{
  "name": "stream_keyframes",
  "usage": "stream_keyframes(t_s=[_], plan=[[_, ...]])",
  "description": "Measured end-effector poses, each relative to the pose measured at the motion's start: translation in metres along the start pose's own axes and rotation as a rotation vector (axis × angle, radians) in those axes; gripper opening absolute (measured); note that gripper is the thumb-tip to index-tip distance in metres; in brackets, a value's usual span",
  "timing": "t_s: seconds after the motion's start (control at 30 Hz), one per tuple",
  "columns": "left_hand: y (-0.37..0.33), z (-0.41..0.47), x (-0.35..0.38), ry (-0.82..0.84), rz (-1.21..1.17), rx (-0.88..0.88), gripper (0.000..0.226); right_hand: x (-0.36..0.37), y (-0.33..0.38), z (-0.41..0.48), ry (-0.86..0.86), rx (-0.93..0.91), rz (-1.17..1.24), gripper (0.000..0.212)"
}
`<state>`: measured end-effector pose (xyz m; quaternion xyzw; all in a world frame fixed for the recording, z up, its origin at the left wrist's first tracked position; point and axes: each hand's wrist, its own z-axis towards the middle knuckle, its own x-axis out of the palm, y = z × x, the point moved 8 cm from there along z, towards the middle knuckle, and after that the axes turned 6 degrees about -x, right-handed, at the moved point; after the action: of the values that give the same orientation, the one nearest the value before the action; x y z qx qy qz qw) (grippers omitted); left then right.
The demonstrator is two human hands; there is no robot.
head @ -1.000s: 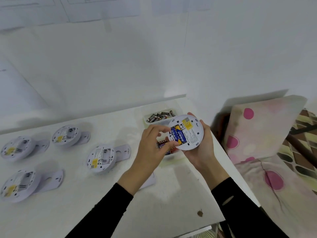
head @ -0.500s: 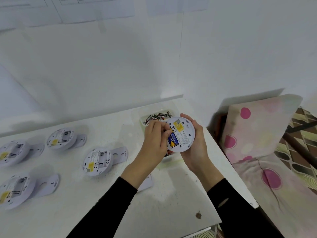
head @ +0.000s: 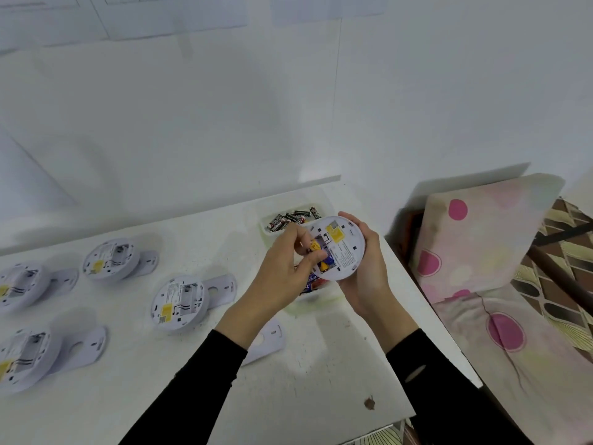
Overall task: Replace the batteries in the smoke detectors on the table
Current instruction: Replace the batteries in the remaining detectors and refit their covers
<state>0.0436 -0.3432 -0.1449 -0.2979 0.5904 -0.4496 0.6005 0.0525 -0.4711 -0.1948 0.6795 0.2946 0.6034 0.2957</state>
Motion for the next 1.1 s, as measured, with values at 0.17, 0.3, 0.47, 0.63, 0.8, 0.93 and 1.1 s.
stream_keyframes(t_s=[0.17, 0.3, 0.47, 0.63, 0.8, 0.93, 1.1], plan=[[0.015, 0.010, -0.029, -0.193, -0.178, -0.074, 0.028, -0.021, 0.016, 0.011, -0.119, -0.045, 0.109, 0.031], [0.046, 0.013, -0.004, -0.029, 0.017, -0.237, 0.022, -0.033, 0.018, 0.014, -0.138, -0.043, 0.151, 0.032], [0.059, 0.017, 0.026, 0.124, 0.341, -0.244, 0.016, -0.029, 0.011, 0.012, -0.082, -0.004, 0.221, 0.038], [0.024, 0.013, 0.008, -0.091, 0.235, -0.023, 0.021, -0.024, 0.016, 0.010, -0.094, 0.005, 0.246, 0.030], [-0.023, -0.001, -0.001, -0.204, 0.180, 0.363, 0.017, -0.018, 0.016, 0.008, -0.106, -0.005, 0.217, 0.032], [-0.019, 0.000, 0.007, -0.190, 0.324, 0.410, 0.024, -0.009, 0.018, 0.005, -0.069, -0.019, 0.150, 0.036], [-0.013, 0.002, 0.013, -0.184, 0.415, 0.391, 0.026, -0.002, 0.020, 0.004, -0.019, -0.044, -0.008, 0.040]])
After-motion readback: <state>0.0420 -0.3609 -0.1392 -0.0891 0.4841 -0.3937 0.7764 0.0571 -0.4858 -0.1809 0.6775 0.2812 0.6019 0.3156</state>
